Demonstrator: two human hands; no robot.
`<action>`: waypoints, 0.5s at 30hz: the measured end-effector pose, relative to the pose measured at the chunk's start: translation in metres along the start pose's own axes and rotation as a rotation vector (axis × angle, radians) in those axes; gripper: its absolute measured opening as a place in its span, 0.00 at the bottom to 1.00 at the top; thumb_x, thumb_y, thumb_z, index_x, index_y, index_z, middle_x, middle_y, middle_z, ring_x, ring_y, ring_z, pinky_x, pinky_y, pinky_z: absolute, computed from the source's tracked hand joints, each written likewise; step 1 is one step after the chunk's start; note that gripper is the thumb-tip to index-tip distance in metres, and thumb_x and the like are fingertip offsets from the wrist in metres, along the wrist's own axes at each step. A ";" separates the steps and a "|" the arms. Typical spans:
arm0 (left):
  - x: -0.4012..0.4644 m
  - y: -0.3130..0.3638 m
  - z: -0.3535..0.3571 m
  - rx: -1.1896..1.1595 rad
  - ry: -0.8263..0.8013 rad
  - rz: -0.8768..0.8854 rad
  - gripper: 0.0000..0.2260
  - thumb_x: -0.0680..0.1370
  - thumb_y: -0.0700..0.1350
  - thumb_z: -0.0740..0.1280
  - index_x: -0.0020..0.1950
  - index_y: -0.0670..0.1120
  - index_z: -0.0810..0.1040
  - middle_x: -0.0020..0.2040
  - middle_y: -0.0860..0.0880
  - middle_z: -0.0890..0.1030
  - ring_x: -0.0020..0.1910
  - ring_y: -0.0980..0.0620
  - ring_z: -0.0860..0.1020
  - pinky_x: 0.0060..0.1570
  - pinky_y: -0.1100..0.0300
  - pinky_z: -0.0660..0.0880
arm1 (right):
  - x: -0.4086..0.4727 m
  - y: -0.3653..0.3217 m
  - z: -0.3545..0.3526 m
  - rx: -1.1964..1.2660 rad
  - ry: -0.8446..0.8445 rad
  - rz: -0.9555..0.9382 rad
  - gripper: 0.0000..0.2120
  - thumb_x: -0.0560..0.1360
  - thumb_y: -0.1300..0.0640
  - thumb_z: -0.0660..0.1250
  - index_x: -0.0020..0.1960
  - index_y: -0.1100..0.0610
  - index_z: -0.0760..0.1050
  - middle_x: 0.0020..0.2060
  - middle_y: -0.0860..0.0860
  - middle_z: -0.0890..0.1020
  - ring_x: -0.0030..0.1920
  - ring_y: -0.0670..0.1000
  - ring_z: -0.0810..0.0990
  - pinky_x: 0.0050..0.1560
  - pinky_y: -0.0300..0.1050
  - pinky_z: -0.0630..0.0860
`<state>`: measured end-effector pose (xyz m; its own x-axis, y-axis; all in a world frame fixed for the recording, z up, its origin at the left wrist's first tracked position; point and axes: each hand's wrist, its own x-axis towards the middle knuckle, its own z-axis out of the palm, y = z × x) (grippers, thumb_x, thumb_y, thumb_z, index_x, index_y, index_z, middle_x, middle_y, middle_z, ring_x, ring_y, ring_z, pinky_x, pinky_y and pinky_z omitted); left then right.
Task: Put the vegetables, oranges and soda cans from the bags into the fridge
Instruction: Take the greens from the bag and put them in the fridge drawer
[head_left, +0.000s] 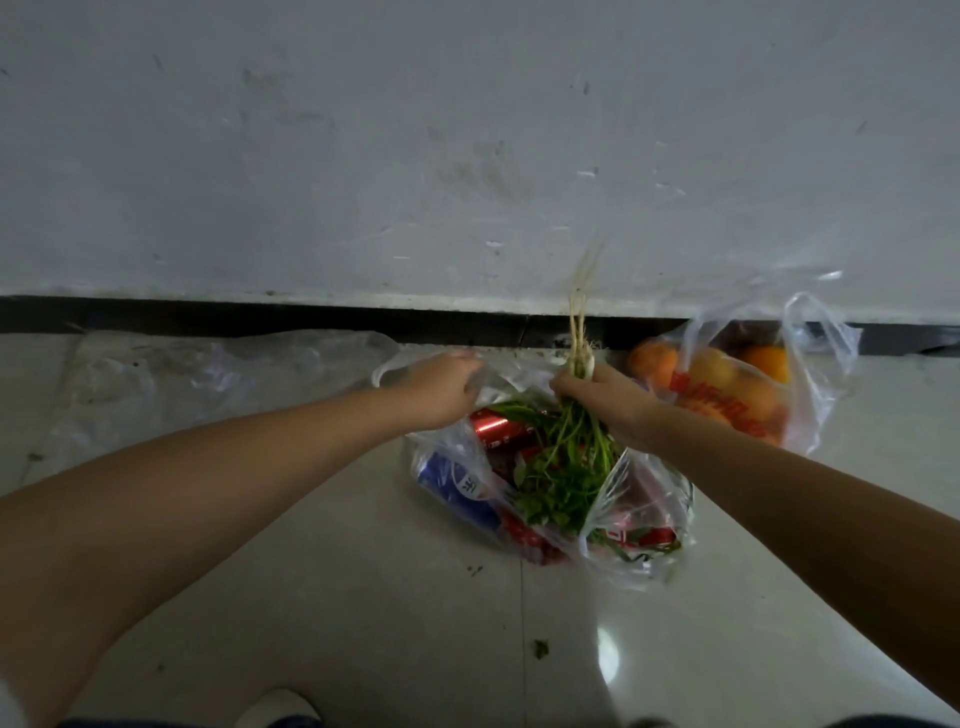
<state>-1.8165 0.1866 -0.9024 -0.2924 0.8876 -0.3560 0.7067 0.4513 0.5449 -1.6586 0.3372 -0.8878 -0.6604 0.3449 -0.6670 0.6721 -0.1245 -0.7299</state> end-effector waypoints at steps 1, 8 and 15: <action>-0.002 -0.002 0.003 0.077 0.018 0.051 0.17 0.80 0.43 0.60 0.69 0.46 0.70 0.68 0.45 0.70 0.64 0.46 0.72 0.62 0.52 0.71 | 0.001 0.001 0.000 -0.122 0.024 -0.033 0.10 0.78 0.53 0.63 0.40 0.56 0.71 0.36 0.54 0.74 0.39 0.54 0.74 0.47 0.50 0.74; -0.004 0.017 0.027 0.318 0.038 0.327 0.10 0.78 0.39 0.63 0.57 0.39 0.77 0.51 0.42 0.79 0.50 0.45 0.78 0.47 0.54 0.76 | 0.001 -0.007 -0.002 -0.831 0.085 -0.188 0.13 0.76 0.48 0.65 0.49 0.58 0.78 0.40 0.54 0.80 0.38 0.50 0.77 0.37 0.41 0.71; 0.015 0.049 0.061 -1.271 -0.082 -0.953 0.15 0.82 0.47 0.55 0.56 0.37 0.75 0.51 0.41 0.80 0.48 0.45 0.80 0.45 0.57 0.77 | 0.005 0.009 0.004 -0.980 0.011 -0.082 0.11 0.76 0.53 0.63 0.50 0.61 0.77 0.43 0.55 0.78 0.44 0.53 0.75 0.43 0.42 0.68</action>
<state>-1.7465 0.2164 -0.9272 -0.2304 0.2587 -0.9381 -0.6939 0.6322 0.3447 -1.6577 0.3341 -0.8983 -0.7173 0.3273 -0.6151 0.6080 0.7252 -0.3232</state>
